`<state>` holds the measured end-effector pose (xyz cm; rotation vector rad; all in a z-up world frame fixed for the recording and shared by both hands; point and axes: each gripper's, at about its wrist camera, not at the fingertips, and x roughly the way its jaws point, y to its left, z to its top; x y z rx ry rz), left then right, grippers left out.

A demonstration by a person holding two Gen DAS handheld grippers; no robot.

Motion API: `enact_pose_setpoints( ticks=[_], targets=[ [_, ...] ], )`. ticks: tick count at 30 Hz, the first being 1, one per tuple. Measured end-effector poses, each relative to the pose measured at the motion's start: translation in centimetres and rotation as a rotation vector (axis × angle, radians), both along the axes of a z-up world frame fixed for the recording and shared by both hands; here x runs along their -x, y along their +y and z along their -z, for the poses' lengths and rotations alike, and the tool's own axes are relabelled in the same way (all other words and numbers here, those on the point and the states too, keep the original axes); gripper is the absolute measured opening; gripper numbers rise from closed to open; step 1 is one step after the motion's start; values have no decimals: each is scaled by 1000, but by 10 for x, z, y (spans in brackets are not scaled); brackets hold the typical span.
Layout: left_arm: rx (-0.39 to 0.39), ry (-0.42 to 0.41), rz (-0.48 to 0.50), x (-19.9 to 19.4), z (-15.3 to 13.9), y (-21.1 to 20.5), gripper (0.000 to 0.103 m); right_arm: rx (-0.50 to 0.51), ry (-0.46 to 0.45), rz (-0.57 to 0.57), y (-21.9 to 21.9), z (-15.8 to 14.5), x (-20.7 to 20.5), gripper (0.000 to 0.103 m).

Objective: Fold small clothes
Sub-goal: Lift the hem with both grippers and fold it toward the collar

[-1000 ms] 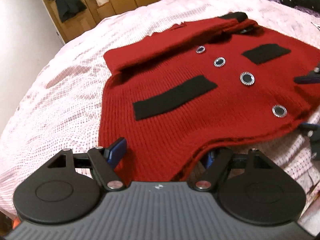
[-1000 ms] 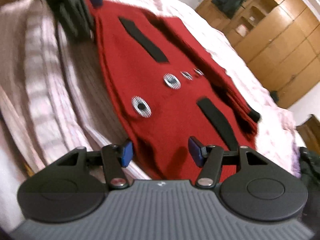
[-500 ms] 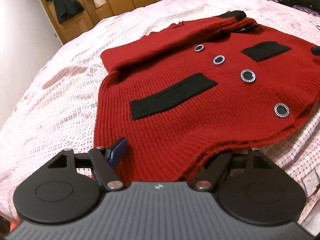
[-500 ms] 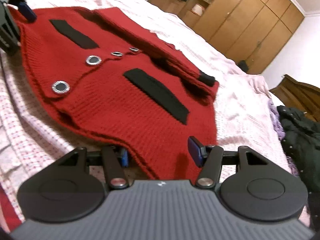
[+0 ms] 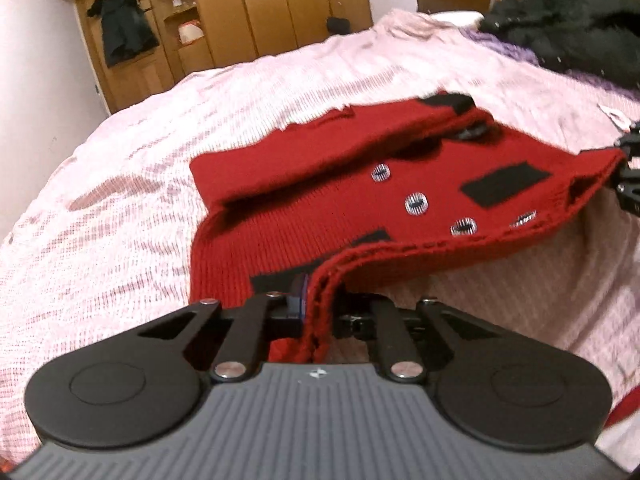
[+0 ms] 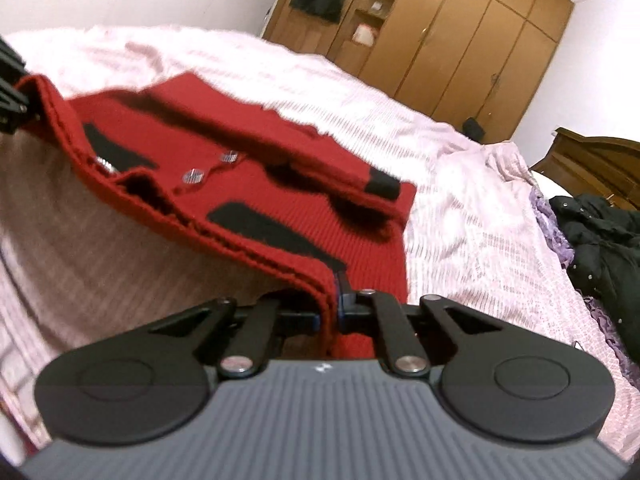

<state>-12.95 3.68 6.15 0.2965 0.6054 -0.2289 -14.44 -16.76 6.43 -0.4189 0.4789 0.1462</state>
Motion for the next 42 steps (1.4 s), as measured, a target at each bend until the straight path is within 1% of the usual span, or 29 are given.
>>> enact_pose_setpoints(
  ticks=[6, 10, 14, 21, 25, 28, 31, 36, 38, 42],
  targets=[
    [15, -55, -69, -26, -14, -6, 10, -40, -46, 23, -1, -11, -24, 10],
    [25, -97, -91, -53, -27, -12, 9, -72, -79, 42, -1, -20, -46, 10],
    [38, -119, -106, -80, -37, -16, 9, -120, -98, 65, -5, -29, -71, 9],
    [19, -171, -125, -120, -52, -22, 8, -51, -152, 105, -1, -37, -117, 9],
    [-3, -199, -149, -146, -62, -25, 8, -32, -186, 144, 1, -43, -144, 9],
    [-6, -207, -165, -171, -68, -26, 8, -30, -205, 163, 1, -47, -165, 9],
    [-2, -203, -191, -201, -71, -27, 8, -3, -219, 171, 6, -48, -188, 9],
    [-14, -168, -207, -249, -63, -25, 8, 34, -205, 193, 14, -36, -228, 9],
    [-29, -146, -208, -269, -53, -25, 8, 51, -191, 200, 17, -28, -242, 9],
    [-63, -91, -214, -306, -24, -24, 8, 94, -151, 207, 25, -6, -267, 9]
  ],
)
